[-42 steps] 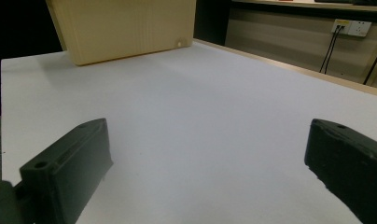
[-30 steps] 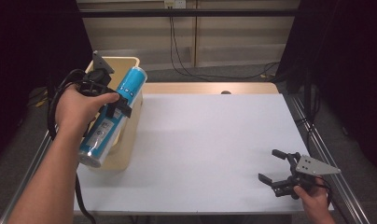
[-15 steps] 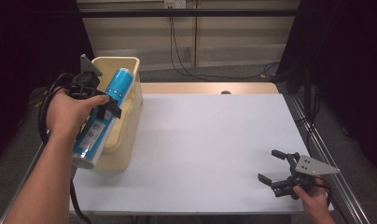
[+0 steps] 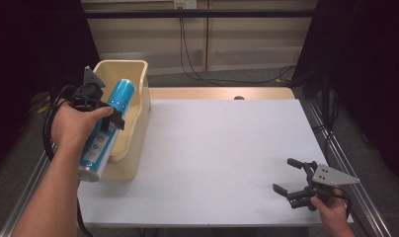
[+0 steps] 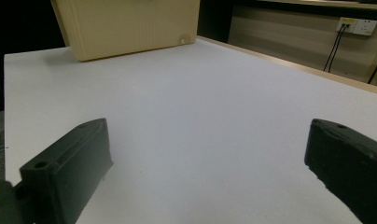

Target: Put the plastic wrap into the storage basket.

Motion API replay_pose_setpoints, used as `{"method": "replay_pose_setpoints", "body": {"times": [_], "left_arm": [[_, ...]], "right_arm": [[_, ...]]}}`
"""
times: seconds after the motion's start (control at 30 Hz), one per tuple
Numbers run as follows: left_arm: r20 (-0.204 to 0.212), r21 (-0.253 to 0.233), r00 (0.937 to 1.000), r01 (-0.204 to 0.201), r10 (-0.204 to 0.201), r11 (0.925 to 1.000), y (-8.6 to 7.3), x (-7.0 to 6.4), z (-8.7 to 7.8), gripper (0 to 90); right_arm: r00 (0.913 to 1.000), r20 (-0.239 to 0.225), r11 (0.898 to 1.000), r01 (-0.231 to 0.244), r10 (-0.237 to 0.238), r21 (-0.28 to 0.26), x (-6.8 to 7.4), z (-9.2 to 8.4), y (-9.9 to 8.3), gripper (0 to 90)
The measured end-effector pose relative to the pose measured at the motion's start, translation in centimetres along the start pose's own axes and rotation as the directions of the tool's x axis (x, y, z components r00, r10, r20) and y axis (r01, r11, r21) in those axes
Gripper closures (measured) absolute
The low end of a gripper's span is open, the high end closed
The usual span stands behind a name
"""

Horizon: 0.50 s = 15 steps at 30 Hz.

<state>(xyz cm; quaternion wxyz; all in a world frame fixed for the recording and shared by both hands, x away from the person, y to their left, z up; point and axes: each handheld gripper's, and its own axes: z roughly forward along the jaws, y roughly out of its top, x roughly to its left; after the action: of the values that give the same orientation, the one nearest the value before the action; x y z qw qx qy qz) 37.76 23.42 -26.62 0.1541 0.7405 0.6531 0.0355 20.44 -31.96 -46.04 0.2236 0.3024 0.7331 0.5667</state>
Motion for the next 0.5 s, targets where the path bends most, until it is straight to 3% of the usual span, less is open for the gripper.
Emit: {"method": "replay_pose_setpoints", "body": {"times": [0.5], "left_arm": [[-0.012, 0.006, 0.9998, 0.014, -0.014, 0.9999, 0.3, 0.1, 2.2, 32.0]], "right_arm": [[0.9998, -0.016, 1.000, 0.008, -0.008, 0.002, 0.2, 0.0, 0.0, 0.0]]}}
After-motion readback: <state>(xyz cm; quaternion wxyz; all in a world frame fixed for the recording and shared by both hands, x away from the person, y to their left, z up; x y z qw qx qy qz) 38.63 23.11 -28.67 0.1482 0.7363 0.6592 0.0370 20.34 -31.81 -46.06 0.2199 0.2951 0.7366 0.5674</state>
